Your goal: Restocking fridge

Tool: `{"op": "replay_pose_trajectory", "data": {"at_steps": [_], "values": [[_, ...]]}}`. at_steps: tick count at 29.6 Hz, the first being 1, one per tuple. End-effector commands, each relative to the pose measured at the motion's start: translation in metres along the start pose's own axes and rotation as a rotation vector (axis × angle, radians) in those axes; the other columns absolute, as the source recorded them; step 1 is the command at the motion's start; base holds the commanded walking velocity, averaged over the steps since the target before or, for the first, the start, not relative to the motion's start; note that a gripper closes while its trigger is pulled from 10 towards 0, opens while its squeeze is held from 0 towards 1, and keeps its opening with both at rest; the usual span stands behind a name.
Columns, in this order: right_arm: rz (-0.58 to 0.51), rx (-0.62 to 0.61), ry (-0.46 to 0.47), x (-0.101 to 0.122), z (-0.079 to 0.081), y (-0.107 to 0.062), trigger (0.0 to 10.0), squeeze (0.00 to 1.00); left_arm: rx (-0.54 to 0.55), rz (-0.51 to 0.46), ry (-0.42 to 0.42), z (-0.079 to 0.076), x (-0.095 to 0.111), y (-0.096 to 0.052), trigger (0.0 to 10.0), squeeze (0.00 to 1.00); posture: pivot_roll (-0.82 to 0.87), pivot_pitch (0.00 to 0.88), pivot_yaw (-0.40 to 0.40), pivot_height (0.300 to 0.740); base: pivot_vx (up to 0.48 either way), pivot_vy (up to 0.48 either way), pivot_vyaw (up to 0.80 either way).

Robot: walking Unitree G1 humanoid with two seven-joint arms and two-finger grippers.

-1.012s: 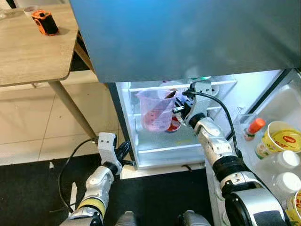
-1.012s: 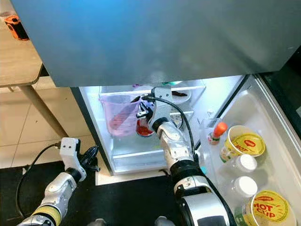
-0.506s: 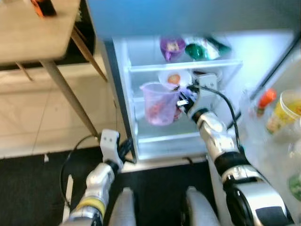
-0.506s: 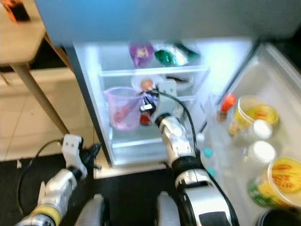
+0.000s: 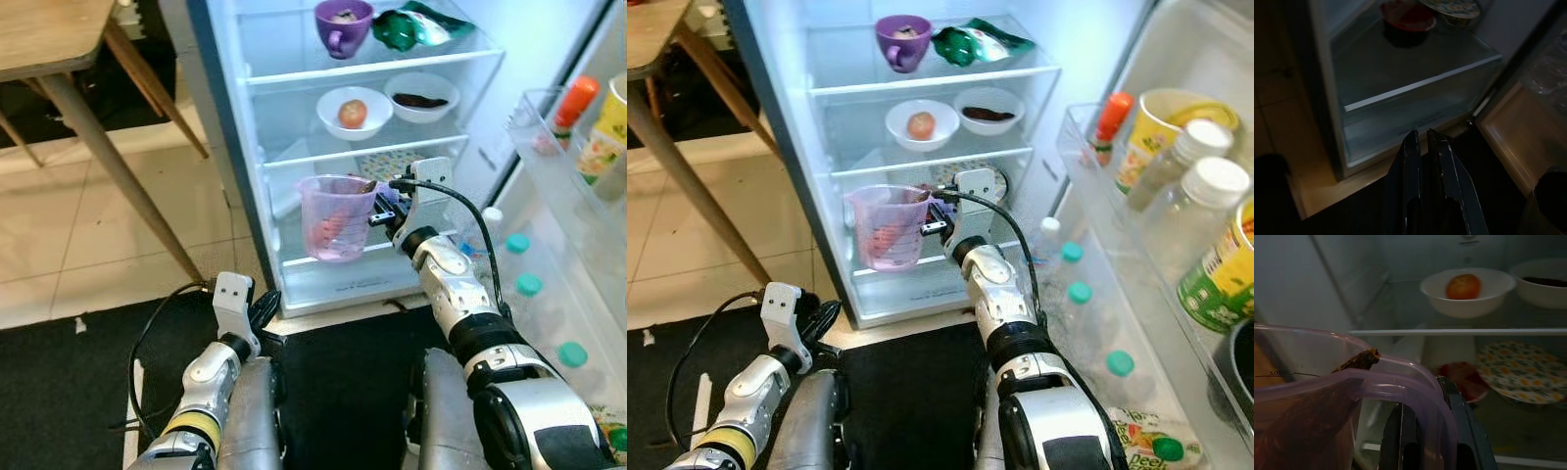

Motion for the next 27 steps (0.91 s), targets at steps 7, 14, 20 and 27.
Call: {"op": "replay_pose_trajectory", "data": {"at_steps": [7, 14, 20, 27], "values": [[0.008, -0.023, -0.010, 0.004, -0.007, 0.005, 10.0, 0.00, -0.011, -0.102, 0.052, -0.001, 0.023, -0.001, 10.0, 0.00, 0.09, 0.236, 0.001, 0.500, 0.000, 0.000, 0.00], [0.016, -0.100, -0.019, 0.016, -0.027, 0.011, 10.0, 0.00, -0.024, -0.247, 0.128, -0.005, 0.064, -0.009, 10.0, 0.00, 0.14, 0.331, 0.012, 0.465, 0.000, 0.000, 0.00], [-0.007, -0.150, -0.021, 0.034, -0.041, 0.018, 10.0, 0.00, -0.043, -0.325, 0.176, -0.014, 0.095, -0.016, 10.0, 0.00, 0.16, 0.401, 0.029, 0.440, 0.000, 0.000, 0.00], [-0.009, -0.173, -0.027, 0.042, -0.041, 0.023, 10.0, 0.00, -0.068, -0.353, 0.201, -0.029, 0.114, -0.026, 10.0, 0.00, 0.18, 0.455, 0.041, 0.415, 0.000, 0.000, 0.00]]}}
Point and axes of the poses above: a point about 5 cm out from each wrist's last joint towards the gripper, its own y axis pointing out of the wrist towards the gripper, its own x axis along the axis of the wrist's last joint, z = x × y, the point moved 5 cm from there along y, pointing out of the wrist towards the gripper, and after that the axes turned 7 degrees about -y, right-handed, at the moved point
